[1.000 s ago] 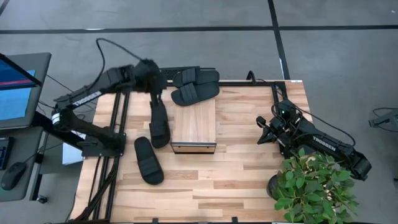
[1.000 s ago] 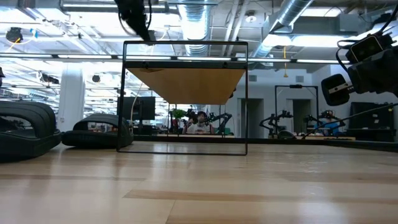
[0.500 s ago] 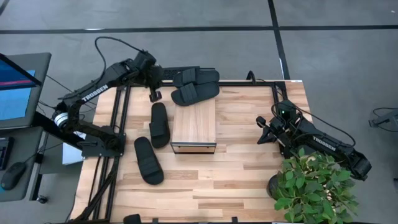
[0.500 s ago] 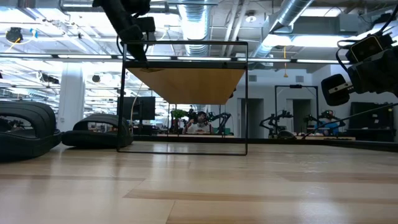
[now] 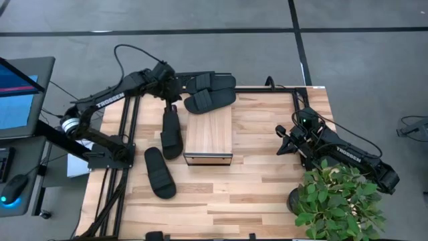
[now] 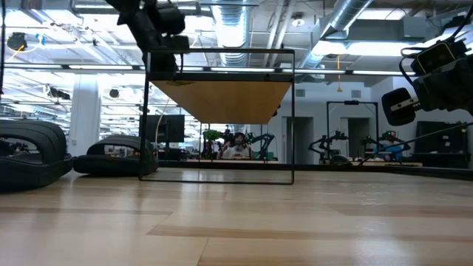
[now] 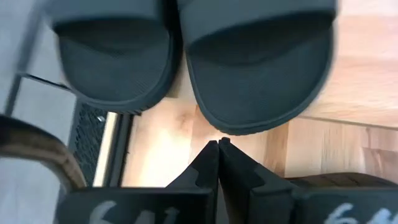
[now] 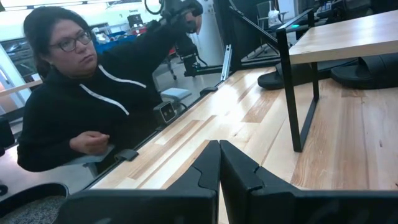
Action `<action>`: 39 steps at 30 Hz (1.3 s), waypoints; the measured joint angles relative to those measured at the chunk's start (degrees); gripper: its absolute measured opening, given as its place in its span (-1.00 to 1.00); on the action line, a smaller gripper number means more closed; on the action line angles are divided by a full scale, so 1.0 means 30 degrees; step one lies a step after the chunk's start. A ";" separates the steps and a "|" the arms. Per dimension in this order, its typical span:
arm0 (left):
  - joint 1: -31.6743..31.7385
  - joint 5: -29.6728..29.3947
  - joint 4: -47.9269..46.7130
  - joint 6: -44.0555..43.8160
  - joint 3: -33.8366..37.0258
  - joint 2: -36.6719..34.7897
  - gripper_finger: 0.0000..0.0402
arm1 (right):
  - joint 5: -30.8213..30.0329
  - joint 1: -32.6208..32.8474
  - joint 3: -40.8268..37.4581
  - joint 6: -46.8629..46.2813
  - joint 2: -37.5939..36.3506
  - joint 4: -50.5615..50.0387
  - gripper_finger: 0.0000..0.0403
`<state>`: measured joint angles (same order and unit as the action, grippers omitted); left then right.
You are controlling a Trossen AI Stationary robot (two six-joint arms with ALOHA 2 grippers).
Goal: Pick and place slides into the shelf
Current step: Adjust the black slides on the shelf
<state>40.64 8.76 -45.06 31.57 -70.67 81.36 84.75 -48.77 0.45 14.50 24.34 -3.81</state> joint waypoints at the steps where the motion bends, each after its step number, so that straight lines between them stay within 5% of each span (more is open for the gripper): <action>1: 0.0000 -0.0002 0.0056 0.0002 0.0000 0.0273 -1.00 | 0.0000 -0.0007 0.0000 0.0000 -0.0001 0.0000 -1.00; 23: -0.0058 -0.0321 0.2011 0.0693 0.0007 0.1399 -1.00 | 0.0000 0.0000 0.0000 0.0000 0.0002 0.0000 -1.00; 39: -0.0051 -0.2690 0.3652 0.1884 0.0007 0.1384 -1.00 | 0.0000 0.0000 0.0000 0.0000 0.0006 0.0000 -1.00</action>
<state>40.49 0.69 -34.11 37.22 -70.65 85.52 84.75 -48.77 0.45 14.50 24.36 -3.81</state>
